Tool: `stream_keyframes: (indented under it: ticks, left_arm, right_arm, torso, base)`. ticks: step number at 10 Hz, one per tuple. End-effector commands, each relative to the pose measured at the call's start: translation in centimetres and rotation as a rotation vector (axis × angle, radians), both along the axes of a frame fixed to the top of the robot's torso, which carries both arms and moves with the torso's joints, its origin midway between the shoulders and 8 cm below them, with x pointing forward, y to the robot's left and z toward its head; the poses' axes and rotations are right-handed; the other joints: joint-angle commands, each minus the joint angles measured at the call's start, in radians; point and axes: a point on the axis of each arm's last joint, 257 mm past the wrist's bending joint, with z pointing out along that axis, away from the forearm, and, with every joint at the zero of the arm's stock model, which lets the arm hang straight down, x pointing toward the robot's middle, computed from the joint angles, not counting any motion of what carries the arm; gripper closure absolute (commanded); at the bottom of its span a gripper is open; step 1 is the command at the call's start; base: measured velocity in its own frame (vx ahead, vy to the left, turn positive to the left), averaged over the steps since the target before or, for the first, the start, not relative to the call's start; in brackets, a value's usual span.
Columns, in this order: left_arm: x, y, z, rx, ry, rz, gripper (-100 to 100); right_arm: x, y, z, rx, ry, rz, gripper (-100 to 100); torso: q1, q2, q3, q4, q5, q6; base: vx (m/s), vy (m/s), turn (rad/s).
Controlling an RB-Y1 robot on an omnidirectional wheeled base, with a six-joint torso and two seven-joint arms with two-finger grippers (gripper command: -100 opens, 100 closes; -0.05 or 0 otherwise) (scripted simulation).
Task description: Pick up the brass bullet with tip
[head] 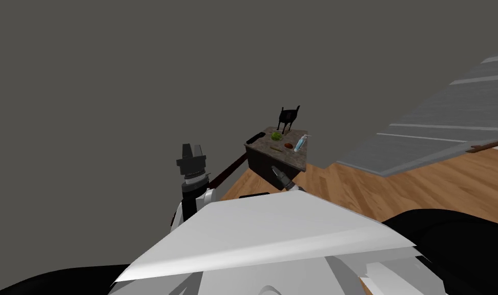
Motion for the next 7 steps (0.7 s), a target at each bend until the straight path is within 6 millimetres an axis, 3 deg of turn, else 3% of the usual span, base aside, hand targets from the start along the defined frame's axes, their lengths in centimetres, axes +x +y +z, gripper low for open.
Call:
stream_keyframes:
  ticks: [1, 2, 3, 4, 5, 6, 7]
  left_arm:
    - [0.0, 0.0, 0.0, 0.000, 0.000, 0.000, 0]
    - [0.0, 0.0, 0.0, 0.000, 0.000, 0.000, 0]
    - [0.0, 0.0, 0.0, 0.000, 0.000, 0.000, 0]
    - [0.0, 0.0, 0.0, 0.000, 0.000, 0.000, 0]
    - [0.0, 0.0, 0.0, 0.000, 0.000, 0.000, 0]
    - [0.0, 0.0, 0.0, 0.000, 0.000, 0.000, 0]
    - [0.0, 0.0, 0.0, 0.000, 0.000, 0.000, 0]
  right_arm:
    - [-1.1, -0.4, -2.3, -0.035, 0.043, 0.021, -100]
    - [-2.9, -0.3, -4.8, -0.089, 0.099, 0.060, -100]
    - [-3.1, -0.6, -5.7, -0.098, 0.117, 0.062, -100]
    - [-5.2, -1.0, -8.7, -0.153, 0.187, 0.097, -100]
    - [-5.4, -1.2, -9.0, -0.164, 0.194, 0.105, -100]
    - [-7.8, -1.8, -11.9, -0.218, 0.264, 0.141, -100]
    - [-8.1, -2.1, -12.2, -0.230, 0.273, 0.150, -100]
  torso:
    - [0.000, 0.000, 0.000, 0.000, 0.000, 0.000]
    - [-0.001, -0.001, 0.000, 0.000, 0.000, 0.001]
    - [0.000, 0.000, 0.000, 0.000, 0.000, 0.000]
    - [-0.001, 0.000, 0.000, 0.000, 0.000, 0.000]
    - [-0.001, 0.000, 0.000, 0.000, 0.000, 0.000]
    - [-0.001, -0.001, 0.000, 0.000, 0.000, 0.001]
    - [0.000, -0.001, -0.001, 0.000, 0.000, 0.000]
  base:
    - [-0.053, 0.044, 0.082]
    - [-0.072, 0.057, 0.153]
    - [-0.061, 0.047, 0.106]
    - [-0.067, 0.059, 0.206]
    - [-0.051, 0.046, 0.083]
    - [-0.045, 0.062, 0.203]
    - [-0.043, 0.054, 0.105]
